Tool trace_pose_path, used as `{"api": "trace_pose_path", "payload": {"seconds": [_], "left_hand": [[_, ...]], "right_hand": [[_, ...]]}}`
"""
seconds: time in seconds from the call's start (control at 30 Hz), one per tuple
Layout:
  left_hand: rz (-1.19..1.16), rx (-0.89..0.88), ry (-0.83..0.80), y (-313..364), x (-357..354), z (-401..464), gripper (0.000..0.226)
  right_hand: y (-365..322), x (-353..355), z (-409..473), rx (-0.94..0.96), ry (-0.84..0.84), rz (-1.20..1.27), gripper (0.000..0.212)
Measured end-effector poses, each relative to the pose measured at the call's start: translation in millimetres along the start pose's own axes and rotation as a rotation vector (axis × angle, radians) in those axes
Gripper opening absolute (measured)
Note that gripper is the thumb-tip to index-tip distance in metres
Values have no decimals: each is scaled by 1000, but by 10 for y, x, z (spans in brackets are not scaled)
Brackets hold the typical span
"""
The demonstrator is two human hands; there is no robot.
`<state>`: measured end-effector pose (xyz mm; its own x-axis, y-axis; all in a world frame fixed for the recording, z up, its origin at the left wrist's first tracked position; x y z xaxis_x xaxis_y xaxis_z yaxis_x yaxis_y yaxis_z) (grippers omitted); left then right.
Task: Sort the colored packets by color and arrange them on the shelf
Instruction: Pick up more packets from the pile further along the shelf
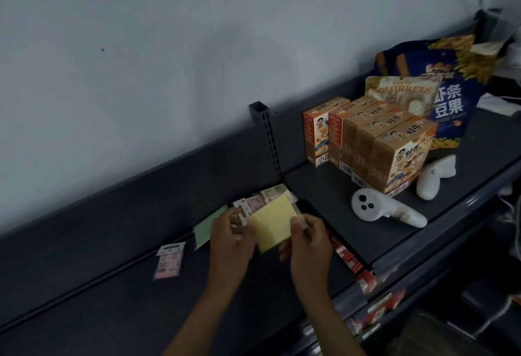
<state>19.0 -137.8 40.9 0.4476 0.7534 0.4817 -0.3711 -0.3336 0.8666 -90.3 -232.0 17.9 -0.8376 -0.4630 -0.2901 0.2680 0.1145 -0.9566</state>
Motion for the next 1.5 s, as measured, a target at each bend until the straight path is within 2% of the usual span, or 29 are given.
{"api": "trace_pose_path", "payload": {"seconds": [0.07,0.17,0.27,0.33,0.4,0.47,0.53,0.67,0.8,0.87,0.97,1.03,1.1,1.13,1.2,1.27,1.33,1.43,1.5], "left_hand": [[2,-4,24,-10,-32,-42,25],[-83,6,-86,3,-100,-161,15],[-193,26,-113,-6,-92,-277,17],[-291,56,-94,-3,-30,-325,24],[-351,77,-46,-22,83,-355,22],[-346,78,25,-89,232,-379,16],[-313,90,99,-184,394,-402,17],[-272,94,220,-344,730,-503,18],[-282,106,300,-564,1104,-683,20],[-222,138,344,-729,1322,-797,24],[-34,191,443,-962,1722,-1041,45],[-32,201,397,-1047,2002,-1213,44],[-158,193,280,-1085,2256,-1366,34],[-229,189,285,-1093,2383,-1442,29],[-353,201,434,-1170,2651,-1616,17],[-410,229,590,-1332,2927,-1816,19],[-465,235,631,-1481,3167,-2026,20],[-451,237,670,-1638,3482,-2322,21],[-429,239,701,-1742,3678,-2514,19]], "right_hand": [[29,23,-42,-13,-7,7,9],[86,4,-115,-12,-66,-32,6],[165,-92,-225,58,-169,-121,5],[237,-179,-287,126,-256,-209,8],[299,-285,-343,217,-355,-294,22],[341,-398,-396,302,-448,-374,35],[385,-514,-445,341,-495,-409,38],[519,-744,-530,174,-401,-373,40],[594,-1077,-703,-18,-438,-250,49],[620,-1294,-857,-34,-449,-199,47],[663,-1672,-1183,-50,-438,-112,51],[660,-1940,-1483,-9,-465,-121,50],[661,-2190,-1818,102,-587,-167,43],[664,-2305,-1994,166,-693,-187,38],[710,-2504,-2325,288,-900,-246,31],[800,-2669,-2594,341,-983,-318,35],[904,-2809,-2808,279,-909,-358,40],[1021,-3017,-3061,83,-803,-342,46],[1063,-3176,-3229,-24,-848,-304,31]]}}
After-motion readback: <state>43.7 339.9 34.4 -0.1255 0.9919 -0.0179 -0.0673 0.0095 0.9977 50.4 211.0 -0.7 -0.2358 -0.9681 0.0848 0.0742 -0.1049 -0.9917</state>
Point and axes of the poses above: each hand's wrist, its own z-axis towards the middle knuckle, its own x-axis out of the back of the hand, y = z × x, the point moved 1 cm from there along z, towards the middle knuckle, and after that the axes turned 5 degrees about -y, right-handed, at the moved point
